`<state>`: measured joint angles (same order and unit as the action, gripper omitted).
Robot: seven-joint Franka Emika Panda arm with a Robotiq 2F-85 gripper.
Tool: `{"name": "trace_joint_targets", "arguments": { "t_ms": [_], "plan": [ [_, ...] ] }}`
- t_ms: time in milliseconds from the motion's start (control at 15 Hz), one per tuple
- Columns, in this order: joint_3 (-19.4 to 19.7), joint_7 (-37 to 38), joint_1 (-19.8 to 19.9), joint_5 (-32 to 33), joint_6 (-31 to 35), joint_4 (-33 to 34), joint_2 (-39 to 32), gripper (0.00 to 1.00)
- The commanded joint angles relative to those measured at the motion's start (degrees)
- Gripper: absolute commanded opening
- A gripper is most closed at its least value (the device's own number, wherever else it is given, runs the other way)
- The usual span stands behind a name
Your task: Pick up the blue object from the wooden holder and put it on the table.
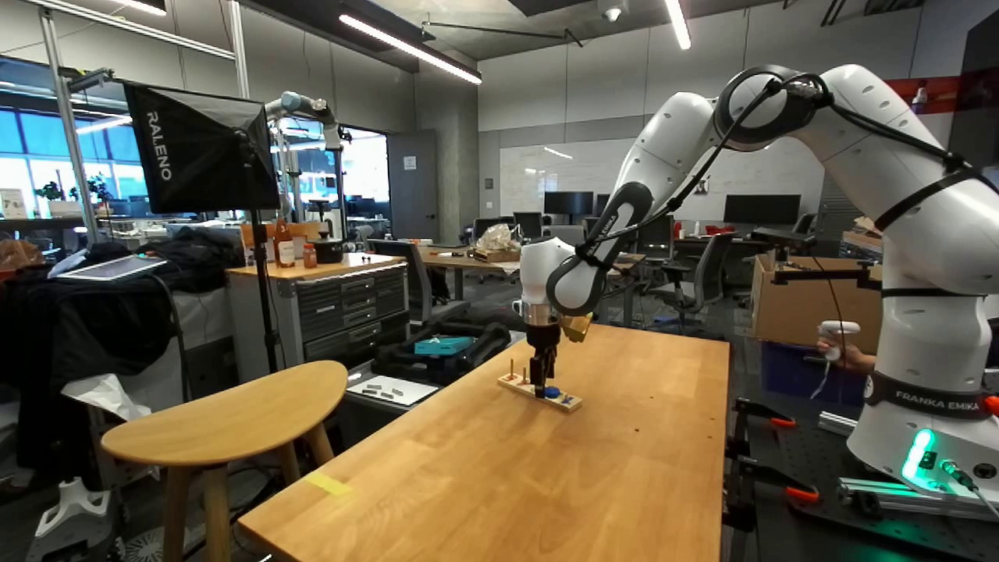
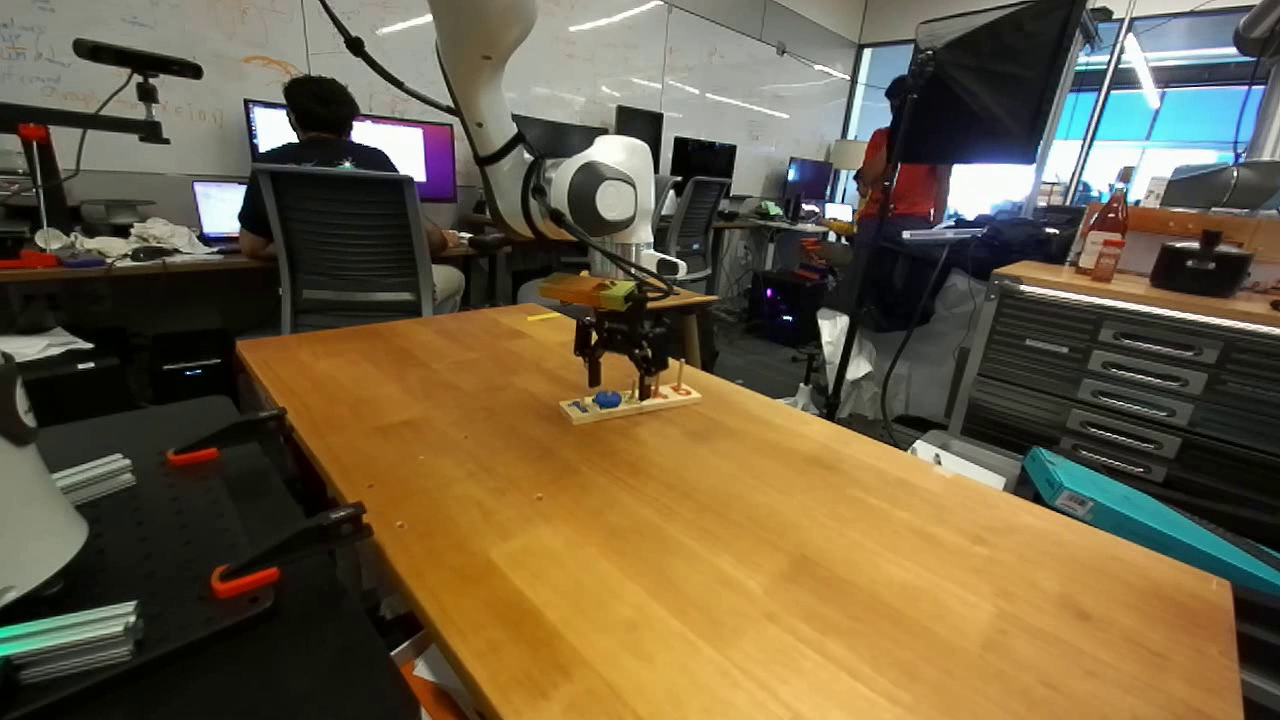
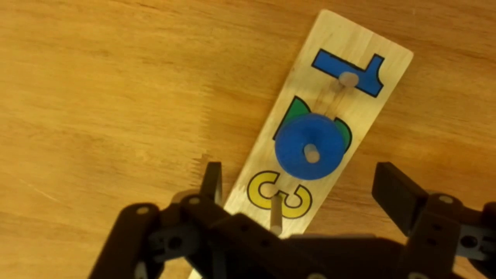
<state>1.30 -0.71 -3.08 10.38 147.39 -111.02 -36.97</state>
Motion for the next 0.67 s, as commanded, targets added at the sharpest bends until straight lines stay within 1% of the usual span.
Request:
{"name": "trace_joint_targets", "arguments": {
  "t_ms": [0, 600],
  "plan": [
    [0.14, 0.06, -0.17, -0.57, -0.99, -0.44, 1.10, 1.00],
    [0.29, 0.20, 0.22, -0.73, -1.72, -1.96, 1.62, 1.00]
  ]
}}
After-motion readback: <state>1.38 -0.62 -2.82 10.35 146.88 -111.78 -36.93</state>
